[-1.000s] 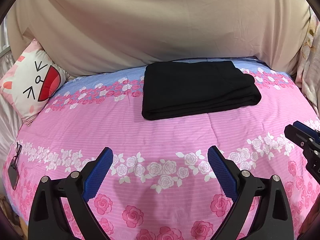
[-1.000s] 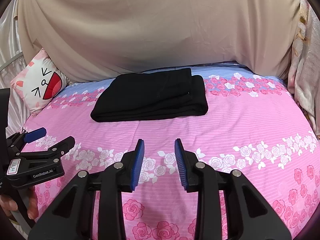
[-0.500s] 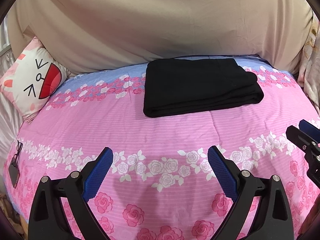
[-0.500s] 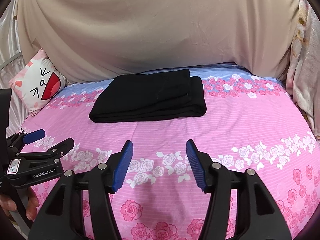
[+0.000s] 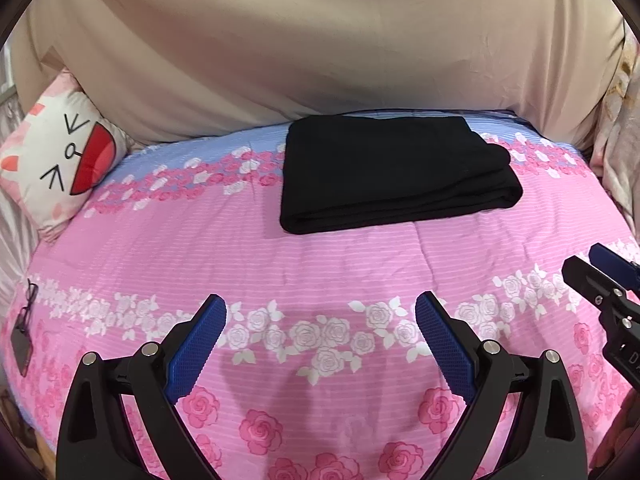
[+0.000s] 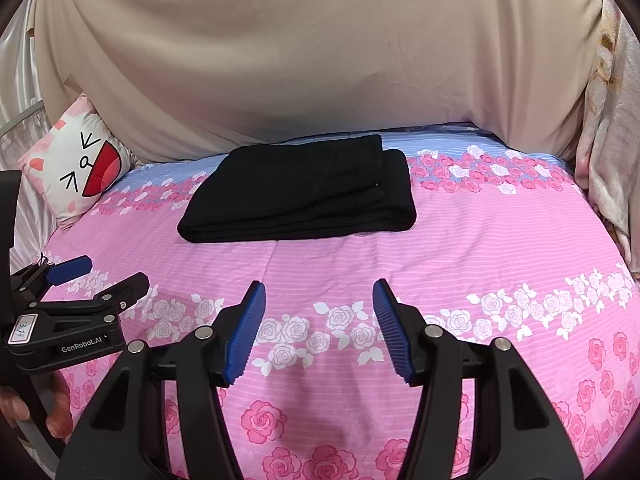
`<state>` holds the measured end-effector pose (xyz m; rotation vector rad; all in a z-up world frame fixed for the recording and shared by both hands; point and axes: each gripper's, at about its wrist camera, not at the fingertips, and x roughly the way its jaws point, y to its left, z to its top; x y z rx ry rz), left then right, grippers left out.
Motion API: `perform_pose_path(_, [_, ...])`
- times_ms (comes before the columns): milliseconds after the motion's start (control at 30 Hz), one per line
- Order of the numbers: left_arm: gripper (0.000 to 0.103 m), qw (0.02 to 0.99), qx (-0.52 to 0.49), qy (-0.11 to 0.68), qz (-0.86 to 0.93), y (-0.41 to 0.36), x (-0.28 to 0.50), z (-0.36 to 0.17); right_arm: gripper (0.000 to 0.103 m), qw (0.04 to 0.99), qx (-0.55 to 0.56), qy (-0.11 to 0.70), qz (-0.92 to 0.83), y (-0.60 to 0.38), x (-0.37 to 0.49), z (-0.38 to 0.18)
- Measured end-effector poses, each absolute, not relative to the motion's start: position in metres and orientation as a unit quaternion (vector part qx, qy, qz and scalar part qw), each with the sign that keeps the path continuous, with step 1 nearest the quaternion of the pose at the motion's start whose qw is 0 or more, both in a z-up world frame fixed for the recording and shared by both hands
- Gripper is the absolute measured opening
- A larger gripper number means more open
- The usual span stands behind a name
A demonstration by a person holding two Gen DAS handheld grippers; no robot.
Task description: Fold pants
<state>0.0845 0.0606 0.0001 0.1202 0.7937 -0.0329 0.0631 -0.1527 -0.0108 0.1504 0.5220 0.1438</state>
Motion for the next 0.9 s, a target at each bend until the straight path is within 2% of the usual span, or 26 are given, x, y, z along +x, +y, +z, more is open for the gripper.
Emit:
perform_pose_path(600, [0.094,0.937,0.076,0.340,-0.017,0.050,0.087,-0.002,0.054,0.958,0.076,0.270,0.067,-0.161,0.071,-0.018])
perform_pose_path(767, [0.094,0.930,0.087,0.357,-0.010,0.050,0.089,-0.003,0.055,0.957,0.075,0.271,0.068,-0.161,0.071,-0.019])
perform_pose_path(833, [0.094,0.929,0.086,0.359,-0.012,0.051,0.087,-0.003,0.061,0.957,0.074,0.271,0.069,-0.161,0.071,-0.019])
perform_pose_path(867, [0.094,0.929,0.084,0.361,-0.013,0.052,0.086,-0.003,0.069,0.958,0.073,0.270,0.067,-0.160,0.070,-0.019])
perform_pose_path(900, [0.094,0.928,0.080,0.364,-0.016,0.053,0.085,-0.003,0.071,0.958,0.072,0.269,0.066,-0.159,0.070,-0.019])
